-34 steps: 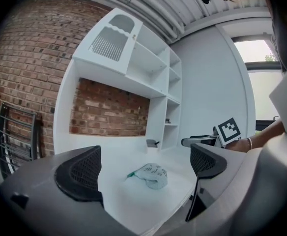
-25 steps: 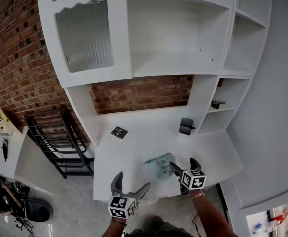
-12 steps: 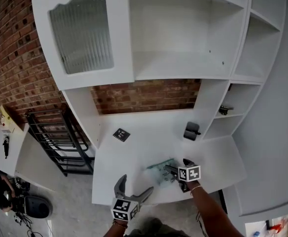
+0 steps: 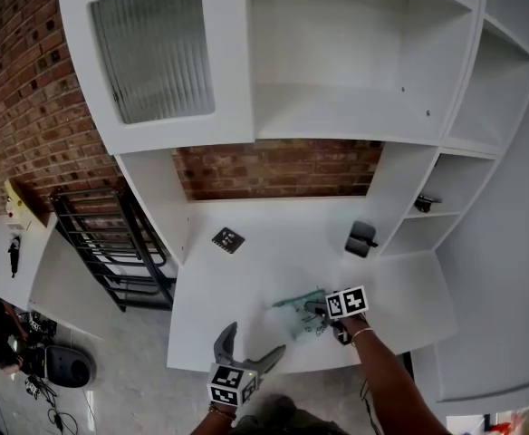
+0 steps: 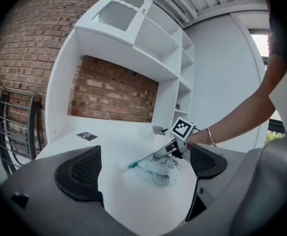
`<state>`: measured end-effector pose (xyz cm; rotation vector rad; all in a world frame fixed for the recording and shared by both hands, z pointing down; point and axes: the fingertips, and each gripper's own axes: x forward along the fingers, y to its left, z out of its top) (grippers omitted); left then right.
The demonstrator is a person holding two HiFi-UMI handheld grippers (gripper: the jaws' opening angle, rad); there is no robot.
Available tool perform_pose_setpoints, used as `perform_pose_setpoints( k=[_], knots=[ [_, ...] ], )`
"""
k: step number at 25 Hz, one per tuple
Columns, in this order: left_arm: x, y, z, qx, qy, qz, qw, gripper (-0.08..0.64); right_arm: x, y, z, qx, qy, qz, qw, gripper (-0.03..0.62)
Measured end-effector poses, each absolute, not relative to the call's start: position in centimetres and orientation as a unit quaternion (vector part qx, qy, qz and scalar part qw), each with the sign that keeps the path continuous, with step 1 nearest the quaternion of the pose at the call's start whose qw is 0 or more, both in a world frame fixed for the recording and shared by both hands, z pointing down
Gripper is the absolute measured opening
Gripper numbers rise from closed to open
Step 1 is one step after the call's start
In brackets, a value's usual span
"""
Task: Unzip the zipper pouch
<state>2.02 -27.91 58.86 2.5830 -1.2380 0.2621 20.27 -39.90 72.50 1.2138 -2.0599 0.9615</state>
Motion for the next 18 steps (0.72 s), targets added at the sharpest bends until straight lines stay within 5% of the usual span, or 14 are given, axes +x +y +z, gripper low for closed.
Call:
perform_pose_setpoints(
  k=[4,13,18],
  knots=[
    [1.8,-28.4,59.0,0.887,-0.432,0.092,0.132,0.566,19.7,-39.6,73.3,0.438,-0.768,0.361,0.297,0.406],
    [1.7,-28.4,59.7,0.885,-0.433,0.101,0.140,0.566,19.5,-39.6,72.9,0.430,-0.779,0.362,0.279,0.167],
    [2.2,-28.3,59.6,0.887,-0.429,0.099,0.139,0.566,19.1,-39.5,71.3,0.439,-0.794,0.341,0.247,0.101]
  ],
)
